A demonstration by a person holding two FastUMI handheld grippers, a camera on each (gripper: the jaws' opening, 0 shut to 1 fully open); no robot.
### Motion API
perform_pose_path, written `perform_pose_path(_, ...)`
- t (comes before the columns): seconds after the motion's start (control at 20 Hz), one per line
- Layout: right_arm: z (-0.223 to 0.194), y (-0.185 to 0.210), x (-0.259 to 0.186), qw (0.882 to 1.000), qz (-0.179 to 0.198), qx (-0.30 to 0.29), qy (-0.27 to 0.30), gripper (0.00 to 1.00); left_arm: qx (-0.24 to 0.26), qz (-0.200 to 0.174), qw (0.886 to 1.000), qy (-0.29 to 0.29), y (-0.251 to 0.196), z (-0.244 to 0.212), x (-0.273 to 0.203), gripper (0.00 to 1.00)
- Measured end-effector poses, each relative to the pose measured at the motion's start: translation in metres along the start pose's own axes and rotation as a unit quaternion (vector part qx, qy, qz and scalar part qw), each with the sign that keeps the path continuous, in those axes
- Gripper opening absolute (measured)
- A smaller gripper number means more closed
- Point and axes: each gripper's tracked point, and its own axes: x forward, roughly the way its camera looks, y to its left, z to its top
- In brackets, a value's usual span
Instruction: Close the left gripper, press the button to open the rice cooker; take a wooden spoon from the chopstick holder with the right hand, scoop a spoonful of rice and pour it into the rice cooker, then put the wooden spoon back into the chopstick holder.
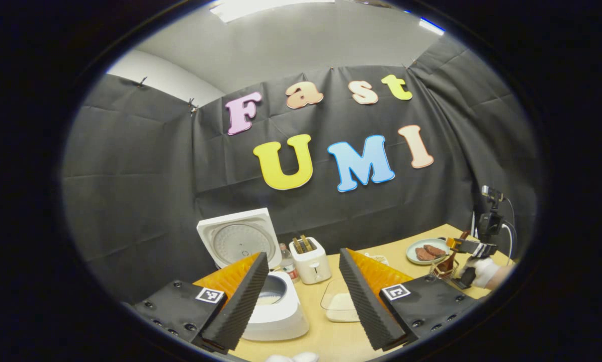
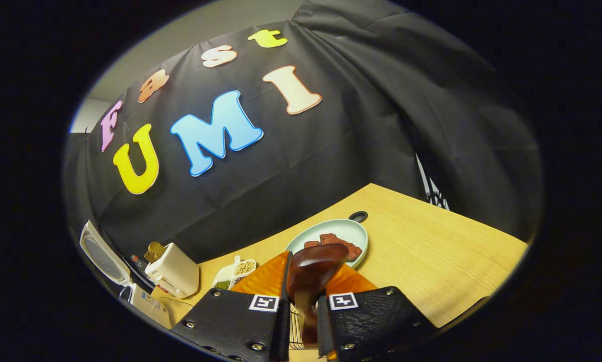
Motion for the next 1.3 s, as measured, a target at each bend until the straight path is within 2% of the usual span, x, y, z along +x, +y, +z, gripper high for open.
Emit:
perform_pose_path(0.15,0.001,-0.006,0.006,1.000,-0.018,0.002,0.004,0.22,0.001,-0.002,1.000,-0.001,0.002,0.000,0.001,0.98)
perform_pose_path(0.2,0.007,-0.010,0.002,1.000,-0.026,-0.004,-0.001,0.24,0.002,-0.002,1.000,-0.002,0.004,0.002,0.002,0.95)
perform_pose_path(0.3,0.010,-0.016,-0.001,0.999,-0.038,-0.023,-0.006,0.31,0.001,-0.003,1.000,-0.004,0.006,0.004,0.000,0.96)
perform_pose_path(0.35,0.012,-0.013,-0.003,0.999,-0.034,-0.029,-0.006,0.44,0.000,-0.004,1.000,-0.007,0.008,0.004,0.001,0.97)
perform_pose_path(0.4,0.014,-0.014,-0.014,0.998,-0.039,-0.038,-0.009,0.75,-0.002,-0.005,1.000,-0.008,0.008,0.006,0.002,0.97)
perform_pose_path(0.45,0.021,-0.018,-0.019,0.997,-0.048,-0.056,-0.017,0.76,-0.002,-0.007,1.000,-0.009,0.008,0.006,0.001,0.98)
perform_pose_path(0.5,0.030,-0.018,-0.029,0.995,-0.054,-0.075,-0.028,0.96,-0.003,-0.008,1.000,-0.011,0.010,0.009,0.002,0.98)
perform_pose_path(0.65,0.057,-0.003,-0.063,0.988,-0.058,-0.131,-0.051,0.96,-0.005,-0.011,1.000,-0.018,0.016,0.014,0.005,1.00)
perform_pose_path(0.85,0.099,0.056,-0.121,0.972,-0.020,-0.214,-0.095,0.96,-0.016,-0.010,1.000,-0.024,0.032,0.022,0.013,1.00)
perform_pose_path(1.1,0.129,0.123,-0.196,0.959,0.010,-0.261,-0.114,0.96,-0.032,0.004,0.999,-0.042,0.063,0.041,0.038,1.00)
perform_pose_path(1.15,0.132,0.134,-0.209,0.957,0.015,-0.265,-0.115,0.96,-0.037,0.005,0.998,-0.043,0.069,0.044,0.041,1.00)
perform_pose_path(1.3,0.128,0.165,-0.247,0.964,0.032,-0.246,-0.099,0.96,-0.042,0.016,0.997,-0.056,0.093,0.055,0.057,1.00)
